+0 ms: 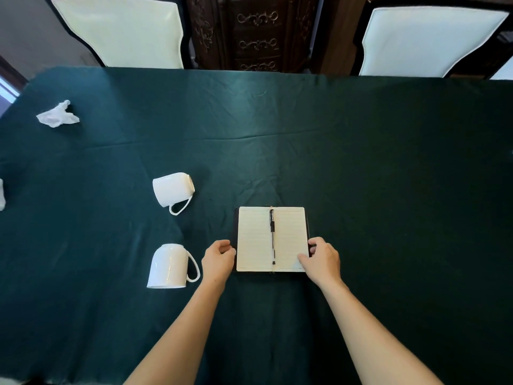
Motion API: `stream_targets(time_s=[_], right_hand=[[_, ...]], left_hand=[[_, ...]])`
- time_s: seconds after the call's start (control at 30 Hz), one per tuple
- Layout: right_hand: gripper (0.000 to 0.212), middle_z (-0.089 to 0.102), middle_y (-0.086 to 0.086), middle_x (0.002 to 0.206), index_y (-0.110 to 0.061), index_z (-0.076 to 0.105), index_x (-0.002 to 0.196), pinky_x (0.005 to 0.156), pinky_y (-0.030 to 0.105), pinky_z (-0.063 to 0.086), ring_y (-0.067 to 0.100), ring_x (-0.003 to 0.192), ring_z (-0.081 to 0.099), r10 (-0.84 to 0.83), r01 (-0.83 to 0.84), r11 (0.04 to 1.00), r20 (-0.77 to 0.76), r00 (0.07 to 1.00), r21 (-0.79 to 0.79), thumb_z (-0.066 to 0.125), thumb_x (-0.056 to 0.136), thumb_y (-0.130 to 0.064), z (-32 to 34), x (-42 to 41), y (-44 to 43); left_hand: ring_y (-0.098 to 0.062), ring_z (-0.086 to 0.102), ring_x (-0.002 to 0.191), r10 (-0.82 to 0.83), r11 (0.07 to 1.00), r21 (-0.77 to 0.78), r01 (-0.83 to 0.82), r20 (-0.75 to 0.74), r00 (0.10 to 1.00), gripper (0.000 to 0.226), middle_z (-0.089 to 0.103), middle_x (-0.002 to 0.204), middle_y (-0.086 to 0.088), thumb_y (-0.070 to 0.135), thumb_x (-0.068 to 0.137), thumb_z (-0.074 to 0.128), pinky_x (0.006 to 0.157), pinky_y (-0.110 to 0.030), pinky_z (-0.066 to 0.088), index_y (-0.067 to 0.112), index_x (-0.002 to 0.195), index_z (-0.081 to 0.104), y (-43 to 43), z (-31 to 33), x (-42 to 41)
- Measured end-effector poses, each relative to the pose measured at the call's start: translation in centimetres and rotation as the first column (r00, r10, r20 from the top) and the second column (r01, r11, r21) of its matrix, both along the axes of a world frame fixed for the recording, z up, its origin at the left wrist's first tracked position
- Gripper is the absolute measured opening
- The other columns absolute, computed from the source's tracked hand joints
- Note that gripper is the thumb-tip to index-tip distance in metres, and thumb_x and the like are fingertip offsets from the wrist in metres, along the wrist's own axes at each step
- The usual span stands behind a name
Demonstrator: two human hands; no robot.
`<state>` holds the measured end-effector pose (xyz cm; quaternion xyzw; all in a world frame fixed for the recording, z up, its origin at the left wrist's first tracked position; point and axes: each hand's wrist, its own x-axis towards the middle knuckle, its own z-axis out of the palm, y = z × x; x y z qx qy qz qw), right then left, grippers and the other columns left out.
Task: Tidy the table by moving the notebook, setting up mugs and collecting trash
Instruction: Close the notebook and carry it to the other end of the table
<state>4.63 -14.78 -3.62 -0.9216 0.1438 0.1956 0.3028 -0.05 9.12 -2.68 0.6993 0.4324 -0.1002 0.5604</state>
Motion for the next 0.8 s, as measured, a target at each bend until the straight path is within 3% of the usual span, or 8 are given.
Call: stream_targets(time_s=[0.1,0.23,0.37,0.47,0.57,0.63,0.73,0.8], right_hand=[[0.046,0.068,0.007,0.115,-0.014,0.063,0.129,0.090,0.035,0.049,0.024,0.108,0.061,-0.023,0.024,1.000,-0.023,0.999,0.020,0.076,0.086,-0.024,0.0,0.2,-0.1],[0.054,0.065,0.008,0.122,-0.016,0.061,0.134,0.093,0.036,0.049,0.025,0.114,0.061,-0.047,0.049,0.998,-0.047,0.998,0.047,0.079,0.084,-0.026,-0.3,0.2,-0.7],[0.054,0.063,-0.002,0.105,-0.017,0.060,0.136,0.087,0.033,0.048,0.020,0.106,0.058,-0.109,0.117,0.986,-0.075,0.991,0.118,0.078,0.086,-0.025,-0.6,0.3,-1.2],[0.041,0.064,-0.010,0.093,-0.019,0.064,0.132,0.082,0.031,0.045,0.017,0.098,0.057,-0.194,0.215,0.955,-0.117,0.974,0.206,0.067,0.094,-0.033,-0.8,0.5,-1.4],[0.039,0.071,-0.002,0.102,-0.013,0.072,0.111,0.083,0.038,0.053,0.022,0.097,0.063,-0.293,0.344,0.889,-0.204,0.934,0.301,0.055,0.099,-0.046,-0.8,1.1,-1.6],[0.051,0.073,0.006,0.104,-0.008,0.073,0.102,0.097,0.050,0.056,0.030,0.104,0.068,-0.327,0.415,0.838,-0.282,0.902,0.355,0.047,0.102,-0.051,-0.7,1.6,-1.6],[0.065,0.071,0.016,0.126,-0.003,0.069,0.126,0.107,0.054,0.051,0.036,0.120,0.065,-0.340,0.473,0.785,-0.360,0.869,0.400,0.041,0.102,-0.057,-1.0,2.1,-1.9],[0.067,0.074,0.017,0.122,0.000,0.071,0.121,0.106,0.055,0.052,0.036,0.116,0.068,-0.303,0.447,0.787,-0.364,0.880,0.426,0.044,0.100,-0.058,-1.3,2.2,-2.2]], left_hand=[[-0.026,0.065,0.112,0.052,0.993,-0.105,-0.053,-0.011,0.999,0.043,0.071,0.118,-0.009,0.010,0.097,0.069,0.106,-0.045,0.053,0.008,0.139,0.062,0.5,0.1,0.3],[-0.017,0.066,0.090,0.065,0.984,-0.171,-0.054,0.059,0.996,0.033,0.073,0.102,-0.007,0.008,0.097,0.072,0.085,-0.032,0.057,0.007,0.130,0.069,0.9,0.5,0.4],[-0.023,0.073,0.096,0.051,0.948,-0.317,-0.005,0.136,0.989,0.020,0.082,0.107,-0.012,0.010,0.101,0.066,0.081,-0.034,0.058,0.011,0.118,0.078,-0.3,1.8,0.7],[-0.020,0.077,0.094,-0.002,0.910,-0.408,0.070,0.165,0.986,0.023,0.085,0.099,-0.003,0.013,0.105,0.059,0.076,-0.033,0.061,0.019,0.109,0.081,-2.5,2.7,1.1],[-0.016,0.075,0.101,-0.115,0.919,-0.359,0.163,0.152,0.982,0.026,0.083,0.109,-0.001,0.015,0.106,0.057,0.072,-0.028,0.058,0.020,0.117,0.080,-5.1,2.7,1.3],[-0.015,0.069,0.107,-0.187,0.934,-0.283,0.218,0.131,0.973,0.025,0.078,0.115,0.000,0.017,0.106,0.060,0.075,-0.026,0.055,0.021,0.121,0.079,-6.5,2.2,1.2],[-0.011,0.064,0.115,-0.279,0.931,-0.209,0.299,0.122,0.953,0.024,0.071,0.127,0.006,0.019,0.104,0.063,0.082,-0.027,0.057,0.021,0.124,0.077,-8.6,1.5,0.9],[-0.012,0.064,0.119,-0.326,0.935,-0.103,0.339,0.122,0.937,0.025,0.067,0.136,0.008,0.017,0.104,0.063,0.096,-0.035,0.058,0.018,0.126,0.077,-9.4,1.3,0.8]])
